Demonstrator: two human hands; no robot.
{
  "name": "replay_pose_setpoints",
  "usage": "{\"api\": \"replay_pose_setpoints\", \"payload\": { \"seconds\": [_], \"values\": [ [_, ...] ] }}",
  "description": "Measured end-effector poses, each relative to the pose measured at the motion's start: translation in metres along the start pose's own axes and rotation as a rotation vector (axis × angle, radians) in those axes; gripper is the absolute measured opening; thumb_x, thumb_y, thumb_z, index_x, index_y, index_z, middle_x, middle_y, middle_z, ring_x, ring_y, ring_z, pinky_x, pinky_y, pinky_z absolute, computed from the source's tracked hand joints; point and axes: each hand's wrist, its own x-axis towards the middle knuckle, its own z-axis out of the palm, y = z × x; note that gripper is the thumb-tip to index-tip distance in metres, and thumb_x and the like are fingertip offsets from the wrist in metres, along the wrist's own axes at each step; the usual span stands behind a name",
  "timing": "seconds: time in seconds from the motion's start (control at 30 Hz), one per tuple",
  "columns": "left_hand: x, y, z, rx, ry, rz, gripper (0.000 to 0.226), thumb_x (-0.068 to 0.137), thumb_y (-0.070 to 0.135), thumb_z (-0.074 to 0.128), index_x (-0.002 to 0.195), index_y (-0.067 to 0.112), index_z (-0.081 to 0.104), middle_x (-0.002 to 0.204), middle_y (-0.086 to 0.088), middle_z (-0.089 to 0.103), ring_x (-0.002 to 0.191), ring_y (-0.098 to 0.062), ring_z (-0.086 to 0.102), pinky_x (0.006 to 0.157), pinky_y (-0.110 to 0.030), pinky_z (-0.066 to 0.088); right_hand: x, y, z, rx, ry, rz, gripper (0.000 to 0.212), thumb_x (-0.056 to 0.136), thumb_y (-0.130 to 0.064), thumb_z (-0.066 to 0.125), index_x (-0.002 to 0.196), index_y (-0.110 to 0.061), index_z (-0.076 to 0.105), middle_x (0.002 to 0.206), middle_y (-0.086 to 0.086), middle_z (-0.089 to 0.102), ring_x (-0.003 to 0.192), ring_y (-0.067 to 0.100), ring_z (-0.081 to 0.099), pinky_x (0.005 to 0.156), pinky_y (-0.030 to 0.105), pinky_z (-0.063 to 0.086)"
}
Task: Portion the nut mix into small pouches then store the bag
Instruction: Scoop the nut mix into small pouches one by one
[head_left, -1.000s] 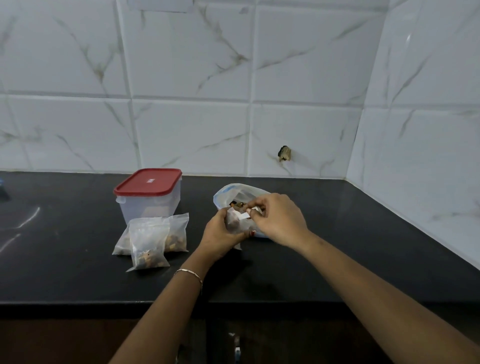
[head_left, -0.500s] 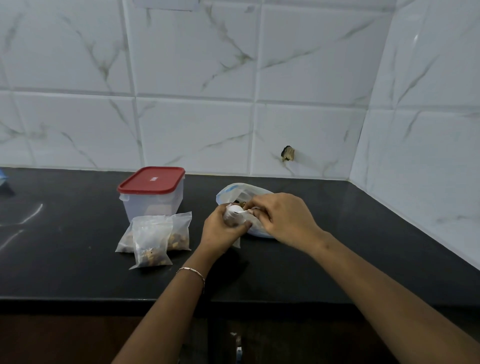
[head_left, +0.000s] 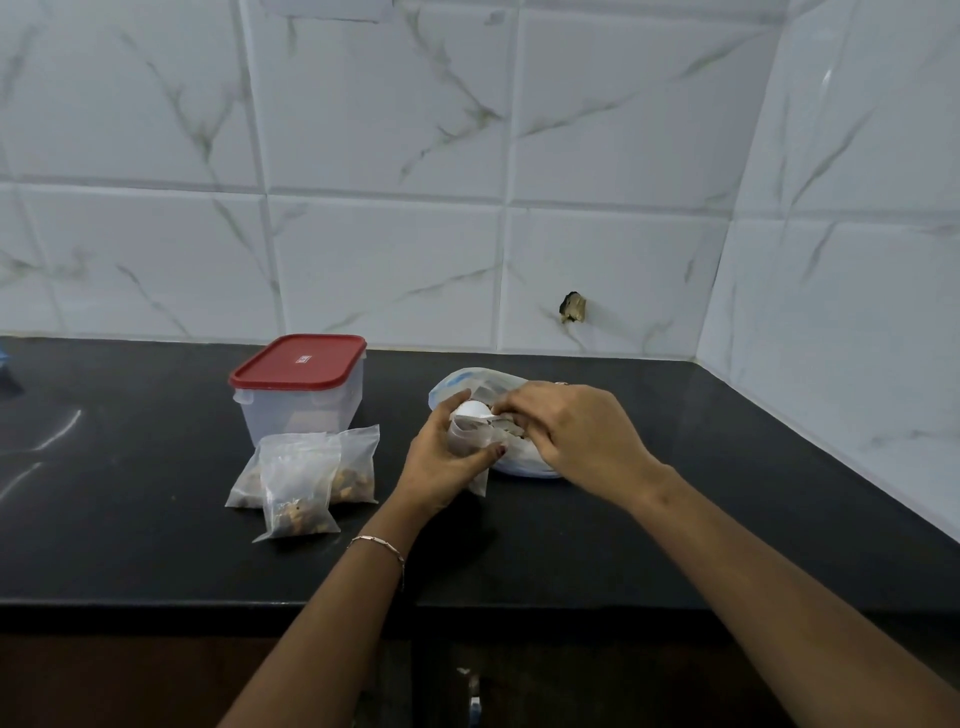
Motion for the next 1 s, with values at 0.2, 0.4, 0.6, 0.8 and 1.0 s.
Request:
{"api": "replay_pose_setpoints", "payload": {
  "seconds": [0.2, 0.4, 0.6, 0.8, 1.0],
  "values": [
    [0.001, -0.003, -0.001, 0.005, 0.011, -0.064, 0.064, 0.069, 0.022, 0.086, 0.121, 0.025, 0.049, 0.118, 0.003, 0.061, 0.109, -0.013, 0.060, 0.098, -0.040, 0.051, -0.006, 0.008, 0.006, 0.019, -0.009, 0.001, 0.039, 0.089, -0.034, 0.034, 0.106, -0.027, 0.069, 0.096, -0.012, 0.072, 0.079, 0.013, 0.067, 0.057, 0.030, 0.052],
    [-0.003, -0.001, -0.001, 0.095, 0.018, -0.066, 0.046, 0.070, 0.030, 0.084, 0.105, 0.022, 0.056, 0.106, 0.003, 0.065, 0.101, -0.013, 0.063, 0.089, -0.034, 0.053, -0.006, 0.015, 0.011, 0.168, 0.058, 0.179, 0.017, 0.094, -0.023, 0.055, 0.103, -0.028, 0.068, 0.098, -0.014, 0.071, 0.079, 0.003, 0.063, 0.068, 0.030, 0.053],
    [-0.009, 0.003, -0.004, 0.175, 0.004, -0.059, 0.043, 0.069, 0.038, 0.084, 0.103, 0.027, 0.059, 0.109, 0.003, 0.065, 0.101, -0.012, 0.061, 0.087, -0.030, 0.052, -0.011, 0.016, 0.012, 0.318, 0.013, 0.229, 0.014, 0.093, -0.021, 0.061, 0.103, -0.028, 0.069, 0.091, -0.015, 0.069, 0.067, -0.005, 0.055, 0.064, 0.018, 0.043],
    [-0.013, 0.011, -0.005, 0.273, 0.026, -0.108, 0.037, 0.074, 0.038, 0.081, 0.100, 0.022, 0.061, 0.107, 0.004, 0.050, 0.101, -0.012, 0.050, 0.086, -0.026, 0.044, -0.013, 0.018, 0.014, 0.244, 0.091, 0.341, 0.016, 0.094, -0.022, 0.059, 0.105, -0.031, 0.068, 0.090, -0.018, 0.066, 0.067, -0.005, 0.053, 0.059, 0.015, 0.038],
    [-0.010, 0.008, -0.007, 0.050, 0.075, -0.149, 0.026, 0.075, 0.036, 0.080, 0.094, 0.033, 0.062, 0.107, 0.001, 0.068, 0.102, -0.013, 0.064, 0.092, -0.037, 0.054, -0.013, 0.043, 0.028, -0.006, 0.022, 0.515, 0.020, 0.096, -0.027, 0.055, 0.109, -0.031, 0.070, 0.095, -0.011, 0.073, 0.082, 0.012, 0.066, 0.068, 0.026, 0.050]
  ]
}}
